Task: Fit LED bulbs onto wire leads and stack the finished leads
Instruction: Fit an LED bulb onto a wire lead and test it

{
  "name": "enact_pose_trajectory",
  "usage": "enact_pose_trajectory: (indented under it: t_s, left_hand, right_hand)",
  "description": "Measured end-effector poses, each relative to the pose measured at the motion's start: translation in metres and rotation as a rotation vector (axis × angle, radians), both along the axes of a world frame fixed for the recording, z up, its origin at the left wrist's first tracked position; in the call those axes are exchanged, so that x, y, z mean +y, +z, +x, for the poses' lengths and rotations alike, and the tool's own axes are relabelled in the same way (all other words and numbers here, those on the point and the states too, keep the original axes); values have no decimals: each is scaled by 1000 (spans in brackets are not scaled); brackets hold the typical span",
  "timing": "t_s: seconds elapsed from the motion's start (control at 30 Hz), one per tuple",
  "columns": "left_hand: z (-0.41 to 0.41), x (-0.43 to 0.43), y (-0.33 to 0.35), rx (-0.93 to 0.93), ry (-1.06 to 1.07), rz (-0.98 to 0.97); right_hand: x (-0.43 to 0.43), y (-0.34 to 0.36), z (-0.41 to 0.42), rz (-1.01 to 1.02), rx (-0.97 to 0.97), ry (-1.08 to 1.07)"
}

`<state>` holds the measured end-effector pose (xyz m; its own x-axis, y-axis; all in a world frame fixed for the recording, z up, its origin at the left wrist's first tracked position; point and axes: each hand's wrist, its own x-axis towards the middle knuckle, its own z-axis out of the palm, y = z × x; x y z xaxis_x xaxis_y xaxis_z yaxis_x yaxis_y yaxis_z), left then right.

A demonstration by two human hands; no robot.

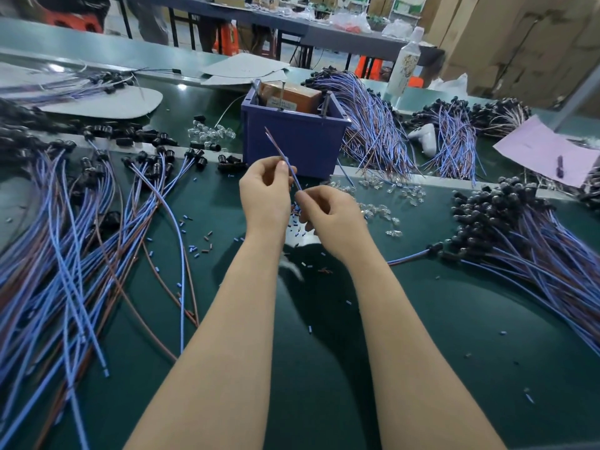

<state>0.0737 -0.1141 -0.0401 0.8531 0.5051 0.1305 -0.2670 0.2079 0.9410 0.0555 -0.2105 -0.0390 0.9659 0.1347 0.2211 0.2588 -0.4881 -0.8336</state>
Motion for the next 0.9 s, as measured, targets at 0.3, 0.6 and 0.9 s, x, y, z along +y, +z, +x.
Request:
enact_pose_trajectory:
  t_s: [0.3,0.6,0.9]
  left_hand:
    - [-6,-10,-1,105,-337,183]
    - [-3,-6,-1,56,-137,129]
    - [-2,-10,-8,121,-188,221]
  right_hand:
    - [-2,-6,8,312,-2,-146]
    - [0,-8,6,124,-102,-179]
    - [1,-14,13,407,-42,-336]
